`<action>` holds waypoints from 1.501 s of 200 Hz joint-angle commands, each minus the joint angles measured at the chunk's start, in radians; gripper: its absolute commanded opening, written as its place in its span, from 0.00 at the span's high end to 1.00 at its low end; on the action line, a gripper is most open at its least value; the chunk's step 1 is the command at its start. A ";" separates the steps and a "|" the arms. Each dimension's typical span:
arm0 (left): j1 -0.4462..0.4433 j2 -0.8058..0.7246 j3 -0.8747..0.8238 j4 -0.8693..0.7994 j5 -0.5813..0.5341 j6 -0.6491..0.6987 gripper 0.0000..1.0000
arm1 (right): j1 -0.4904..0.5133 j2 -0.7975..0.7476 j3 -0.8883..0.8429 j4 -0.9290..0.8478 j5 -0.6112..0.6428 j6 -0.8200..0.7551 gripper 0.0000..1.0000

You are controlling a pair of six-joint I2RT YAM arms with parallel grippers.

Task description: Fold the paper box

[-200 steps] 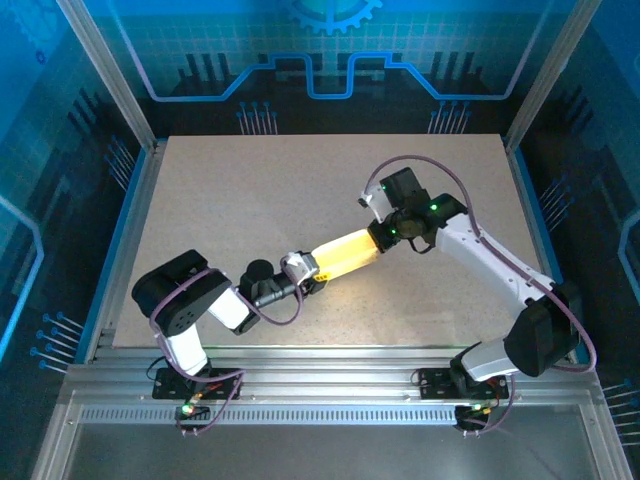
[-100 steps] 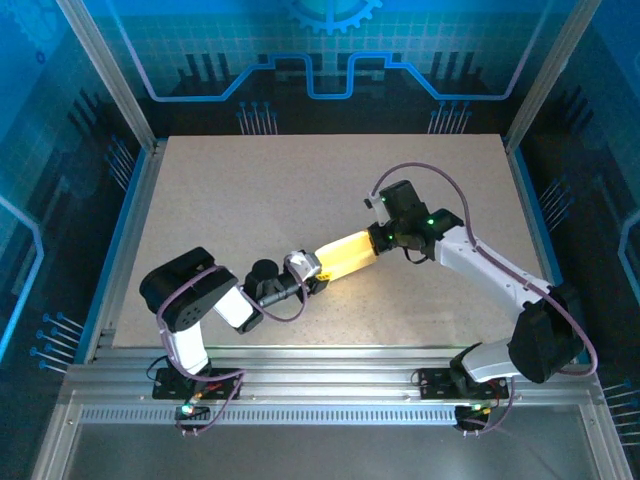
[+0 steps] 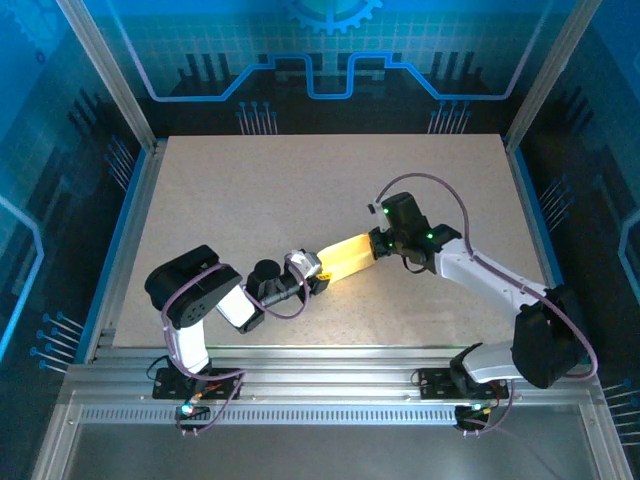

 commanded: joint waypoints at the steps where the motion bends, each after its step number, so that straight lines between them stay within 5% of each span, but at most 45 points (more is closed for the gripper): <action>1: 0.005 0.021 0.019 0.041 -0.075 -0.042 0.68 | 0.012 -0.029 -0.091 0.039 -0.012 -0.009 1.00; 80: 0.005 0.019 0.020 0.040 -0.080 -0.068 0.62 | 0.009 -0.087 -0.270 0.251 -0.011 -0.066 1.00; 119: 0.005 0.001 0.016 0.041 -0.091 -0.088 0.36 | 0.012 -0.094 -0.289 0.270 0.025 -0.066 1.00; 185: 0.004 -0.105 -0.065 0.041 -0.174 -0.079 0.05 | 0.030 -0.110 -0.268 0.245 0.096 -0.033 1.00; 226: -0.011 -0.224 -0.136 0.008 -0.236 -0.058 0.01 | 0.060 -0.072 -0.187 0.132 0.188 0.018 1.00; 262: -0.036 -0.378 -0.133 -0.199 -0.283 -0.058 0.01 | 0.071 -0.056 -0.155 0.094 0.222 0.047 1.00; 300: -0.059 -0.659 0.014 -0.828 -0.348 -0.088 0.01 | 0.075 -0.054 -0.125 0.048 0.240 0.067 1.00</action>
